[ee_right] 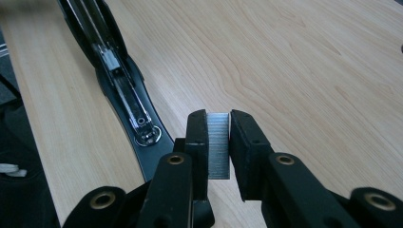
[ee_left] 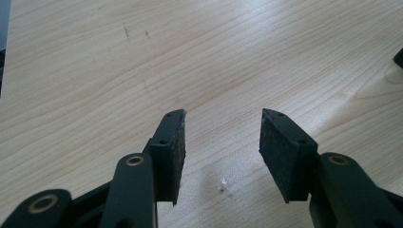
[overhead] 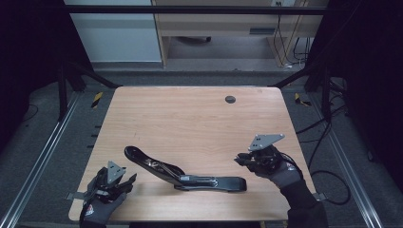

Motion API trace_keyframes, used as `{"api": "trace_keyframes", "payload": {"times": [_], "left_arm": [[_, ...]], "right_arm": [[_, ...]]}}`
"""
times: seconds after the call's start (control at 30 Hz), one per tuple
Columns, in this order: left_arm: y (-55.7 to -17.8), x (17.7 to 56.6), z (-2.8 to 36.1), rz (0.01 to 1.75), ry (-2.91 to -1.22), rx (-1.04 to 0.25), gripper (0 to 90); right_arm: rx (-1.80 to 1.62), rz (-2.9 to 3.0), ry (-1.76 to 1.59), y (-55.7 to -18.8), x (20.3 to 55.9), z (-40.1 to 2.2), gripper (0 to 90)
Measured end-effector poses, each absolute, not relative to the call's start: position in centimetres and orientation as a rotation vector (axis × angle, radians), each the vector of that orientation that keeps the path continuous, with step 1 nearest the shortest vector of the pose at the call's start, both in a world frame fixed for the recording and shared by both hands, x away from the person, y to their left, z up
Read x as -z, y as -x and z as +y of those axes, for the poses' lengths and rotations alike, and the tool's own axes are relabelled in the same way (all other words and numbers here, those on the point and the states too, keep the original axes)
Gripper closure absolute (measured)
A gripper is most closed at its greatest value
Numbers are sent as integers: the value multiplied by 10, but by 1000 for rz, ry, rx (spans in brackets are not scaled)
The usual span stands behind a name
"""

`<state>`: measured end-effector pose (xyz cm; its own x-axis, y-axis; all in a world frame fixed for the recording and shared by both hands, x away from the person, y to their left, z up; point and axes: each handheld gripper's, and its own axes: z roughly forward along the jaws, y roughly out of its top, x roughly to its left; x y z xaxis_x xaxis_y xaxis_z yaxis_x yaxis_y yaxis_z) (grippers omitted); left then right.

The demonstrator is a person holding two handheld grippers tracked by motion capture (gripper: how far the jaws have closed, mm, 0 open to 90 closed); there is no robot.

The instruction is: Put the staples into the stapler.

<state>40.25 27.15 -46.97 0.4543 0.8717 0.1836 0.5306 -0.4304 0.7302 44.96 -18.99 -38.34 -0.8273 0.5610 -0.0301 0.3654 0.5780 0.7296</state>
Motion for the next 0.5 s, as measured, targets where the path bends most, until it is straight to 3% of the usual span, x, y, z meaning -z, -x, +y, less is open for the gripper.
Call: {"api": "trace_keyframes", "payload": {"times": [0.5], "left_arm": [[-403, 471, 271, 1166, -2116, -741, 509]], "right_arm": [[-1164, 2623, -668, -459, 381, -173, 781]]}}
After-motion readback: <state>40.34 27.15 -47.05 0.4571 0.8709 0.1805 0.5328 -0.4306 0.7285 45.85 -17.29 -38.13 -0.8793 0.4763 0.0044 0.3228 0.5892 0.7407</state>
